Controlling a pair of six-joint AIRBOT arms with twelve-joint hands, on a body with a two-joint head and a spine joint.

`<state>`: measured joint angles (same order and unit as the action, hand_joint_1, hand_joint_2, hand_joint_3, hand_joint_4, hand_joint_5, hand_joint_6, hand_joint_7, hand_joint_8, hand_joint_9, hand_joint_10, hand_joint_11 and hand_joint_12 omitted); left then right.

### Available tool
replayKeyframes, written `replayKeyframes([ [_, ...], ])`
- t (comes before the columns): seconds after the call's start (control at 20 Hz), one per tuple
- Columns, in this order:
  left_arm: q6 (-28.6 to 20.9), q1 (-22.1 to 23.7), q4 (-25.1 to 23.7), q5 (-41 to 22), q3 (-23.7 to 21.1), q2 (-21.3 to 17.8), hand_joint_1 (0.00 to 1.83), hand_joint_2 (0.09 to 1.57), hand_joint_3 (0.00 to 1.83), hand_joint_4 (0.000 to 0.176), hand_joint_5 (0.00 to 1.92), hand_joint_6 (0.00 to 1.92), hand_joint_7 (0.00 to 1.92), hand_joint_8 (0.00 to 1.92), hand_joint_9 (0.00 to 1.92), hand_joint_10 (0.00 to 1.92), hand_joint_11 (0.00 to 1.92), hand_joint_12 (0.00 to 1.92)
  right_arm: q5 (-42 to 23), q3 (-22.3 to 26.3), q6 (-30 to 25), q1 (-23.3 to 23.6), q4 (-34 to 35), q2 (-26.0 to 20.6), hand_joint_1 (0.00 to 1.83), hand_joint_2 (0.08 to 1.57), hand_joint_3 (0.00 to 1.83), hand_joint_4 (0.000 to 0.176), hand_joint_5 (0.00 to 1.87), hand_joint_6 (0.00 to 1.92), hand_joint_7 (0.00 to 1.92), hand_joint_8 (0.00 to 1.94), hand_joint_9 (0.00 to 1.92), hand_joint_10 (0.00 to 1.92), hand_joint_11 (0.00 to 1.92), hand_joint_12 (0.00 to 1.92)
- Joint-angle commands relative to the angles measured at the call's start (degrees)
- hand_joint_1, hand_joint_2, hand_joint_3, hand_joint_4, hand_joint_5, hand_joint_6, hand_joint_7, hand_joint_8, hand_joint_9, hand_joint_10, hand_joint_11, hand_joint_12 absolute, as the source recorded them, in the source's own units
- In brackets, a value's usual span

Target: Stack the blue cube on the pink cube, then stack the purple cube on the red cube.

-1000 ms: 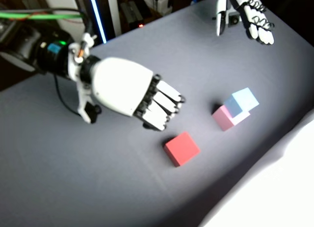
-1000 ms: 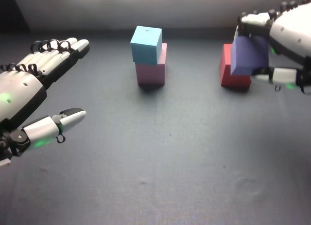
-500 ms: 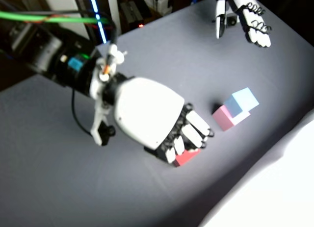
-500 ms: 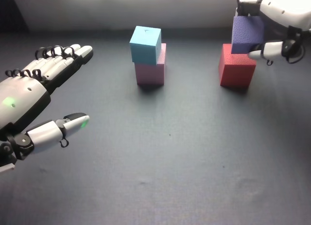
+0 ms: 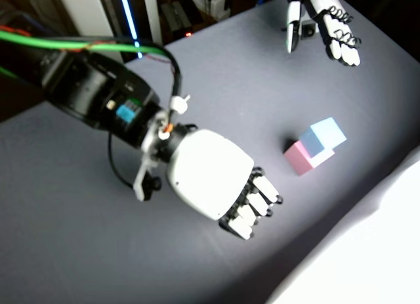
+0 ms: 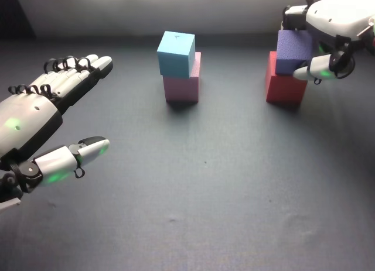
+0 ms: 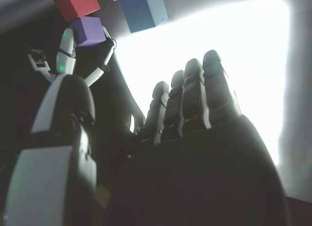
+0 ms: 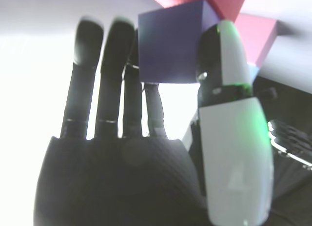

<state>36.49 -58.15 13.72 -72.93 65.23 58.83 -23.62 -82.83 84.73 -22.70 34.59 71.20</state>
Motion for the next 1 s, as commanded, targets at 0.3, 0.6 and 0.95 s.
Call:
replayKeyframes([
  [0.3,-0.54,0.12,0.03,-7.86,0.41,0.19,0.77,1.32,0.0,0.048,0.02,0.0,0.0,0.0,0.0,0.0,0.0,0.0,-4.76,-0.42,0.34,0.7,-0.25,-0.11,0.85,1.39,0.0,0.0,0.22,0.09,0.26,0.19,0.12,1.06,0.01,1.73],
  [0.6,-0.54,-0.09,0.33,-8.14,0.29,0.14,0.81,1.32,0.0,0.031,0.02,0.0,0.0,0.0,0.0,0.0,0.0,0.0,-4.91,0.18,0.34,0.7,0.03,-0.25,1.0,1.37,0.0,0.0,0.25,0.03,0.28,0.09,0.01,1.05,0.0,1.59],
  [0.95,-0.55,-0.43,0.69,-8.37,0.09,0.11,0.8,1.31,0.0,0.034,0.02,0.0,0.0,0.0,0.0,0.0,0.0,0.0,-5.62,1.42,0.34,0.52,0.03,-1.47,1.18,1.36,0.0,0.0,0.19,0.0,0.18,0.01,0.0,0.93,0.0,1.42],
])
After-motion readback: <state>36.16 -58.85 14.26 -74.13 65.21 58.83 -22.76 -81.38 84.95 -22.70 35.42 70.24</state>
